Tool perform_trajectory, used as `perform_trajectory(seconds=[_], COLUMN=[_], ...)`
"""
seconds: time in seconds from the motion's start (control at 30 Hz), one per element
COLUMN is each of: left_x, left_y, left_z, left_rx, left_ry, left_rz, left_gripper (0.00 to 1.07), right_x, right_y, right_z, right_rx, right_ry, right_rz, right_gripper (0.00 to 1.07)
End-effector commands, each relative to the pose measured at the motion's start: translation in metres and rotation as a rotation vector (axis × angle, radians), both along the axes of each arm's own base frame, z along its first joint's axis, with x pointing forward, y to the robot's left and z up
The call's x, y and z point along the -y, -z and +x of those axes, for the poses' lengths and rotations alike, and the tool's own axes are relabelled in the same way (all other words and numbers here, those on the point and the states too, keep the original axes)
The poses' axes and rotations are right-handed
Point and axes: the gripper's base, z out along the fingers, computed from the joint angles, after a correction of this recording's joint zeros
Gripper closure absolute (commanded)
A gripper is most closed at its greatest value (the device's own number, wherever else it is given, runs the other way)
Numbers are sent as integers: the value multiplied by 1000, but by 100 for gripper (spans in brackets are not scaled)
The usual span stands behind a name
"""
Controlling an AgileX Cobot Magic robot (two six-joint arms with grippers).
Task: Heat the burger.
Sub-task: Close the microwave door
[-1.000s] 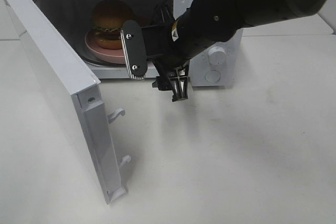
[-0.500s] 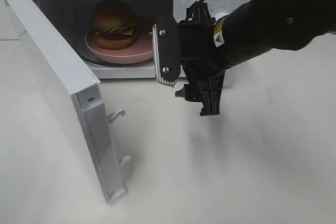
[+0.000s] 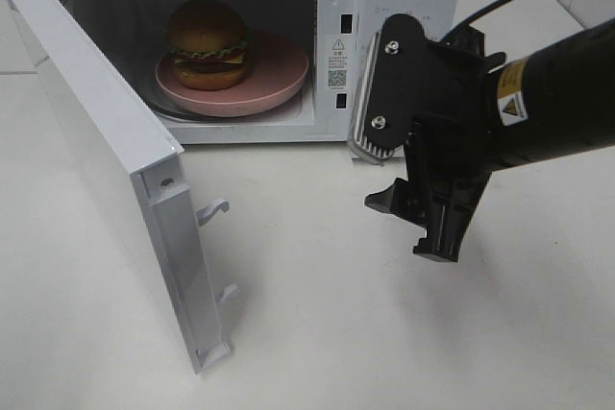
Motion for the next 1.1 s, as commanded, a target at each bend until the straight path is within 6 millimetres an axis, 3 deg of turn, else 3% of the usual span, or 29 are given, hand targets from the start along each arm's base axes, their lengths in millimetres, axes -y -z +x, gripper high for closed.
perform_trajectory(seconds=[0.03, 0.4, 1.1], left_x=[0, 0, 0], left_y=[0, 0, 0], left_z=[-2, -2, -2], left_rx=[29, 29, 29], left_ry=[-5, -5, -5], left_rz=[3, 3, 3], left_gripper=[6, 6, 6], right_x=[14, 48, 107], right_y=[-5, -21, -54], right_z=[-16, -50, -115], right_rx=[-85, -303, -375], right_ry=[159, 533, 740], right_rz=[92, 138, 118], right_gripper=[31, 31, 31])
